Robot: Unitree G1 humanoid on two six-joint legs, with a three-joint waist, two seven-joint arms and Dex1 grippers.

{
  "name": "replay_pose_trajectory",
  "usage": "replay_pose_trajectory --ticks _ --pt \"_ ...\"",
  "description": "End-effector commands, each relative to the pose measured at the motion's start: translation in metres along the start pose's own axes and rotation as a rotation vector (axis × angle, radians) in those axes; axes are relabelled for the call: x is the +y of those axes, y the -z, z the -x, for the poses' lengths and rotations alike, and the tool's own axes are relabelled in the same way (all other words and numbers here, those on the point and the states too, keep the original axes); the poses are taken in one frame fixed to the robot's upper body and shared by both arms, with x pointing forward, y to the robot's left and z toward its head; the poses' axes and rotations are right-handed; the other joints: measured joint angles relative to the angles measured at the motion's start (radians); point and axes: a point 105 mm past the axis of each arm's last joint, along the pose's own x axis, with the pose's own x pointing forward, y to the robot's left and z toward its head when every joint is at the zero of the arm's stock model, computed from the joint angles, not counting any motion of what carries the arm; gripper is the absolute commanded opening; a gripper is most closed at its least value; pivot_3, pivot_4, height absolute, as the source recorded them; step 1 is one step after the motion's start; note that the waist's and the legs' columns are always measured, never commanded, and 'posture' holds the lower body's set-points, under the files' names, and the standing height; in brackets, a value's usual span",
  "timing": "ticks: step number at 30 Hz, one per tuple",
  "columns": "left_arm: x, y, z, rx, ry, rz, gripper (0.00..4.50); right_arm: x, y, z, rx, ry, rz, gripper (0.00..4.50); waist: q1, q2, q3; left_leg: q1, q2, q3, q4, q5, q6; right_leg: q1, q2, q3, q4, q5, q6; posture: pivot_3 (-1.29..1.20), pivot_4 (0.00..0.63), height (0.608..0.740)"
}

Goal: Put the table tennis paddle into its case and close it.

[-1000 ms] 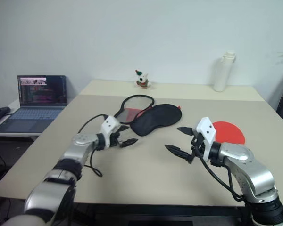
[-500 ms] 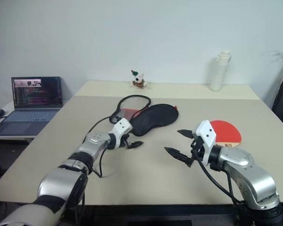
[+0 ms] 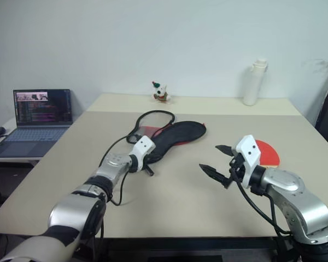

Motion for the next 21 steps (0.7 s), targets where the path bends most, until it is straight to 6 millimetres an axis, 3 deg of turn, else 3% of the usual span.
replay_pose_trajectory --ticks 1,10,15,21 --pt "-0.008 -0.021 -0.007 -0.087 0.050 0.038 0.04 -0.001 -0.012 0.006 -0.036 0.018 0.034 4.50 0.000 0.000 0.000 0.000 0.000 0.000 0.000 0.000 0.000 0.000 0.000 0.000 0.000 0.000 0.000 0.00 0.150 0.740" --pt "-0.053 -0.050 -0.021 -0.228 0.283 0.079 0.04 -0.006 -0.011 0.010 -0.033 0.044 0.038 4.50 0.002 0.000 0.000 -0.001 -0.001 0.000 0.000 0.000 0.000 0.000 0.000 0.000 -0.001 0.000 0.000 0.00 0.150 0.740" --pt "-0.088 -0.064 -0.025 -0.270 0.428 0.170 0.04 -0.007 -0.008 0.016 -0.023 0.047 0.030 4.50 0.001 0.000 0.000 -0.001 0.000 0.000 0.000 0.000 0.000 0.000 0.000 0.000 0.000 0.000 0.000 0.00 0.150 0.740" --pt "-0.115 -0.063 -0.018 -0.246 0.442 0.239 0.04 -0.007 -0.005 0.018 -0.010 0.039 0.022 4.50 -0.002 0.000 0.000 0.000 0.001 -0.002 0.000 0.000 0.000 0.000 0.000 0.001 0.001 0.000 -0.001 0.00 0.150 0.740"
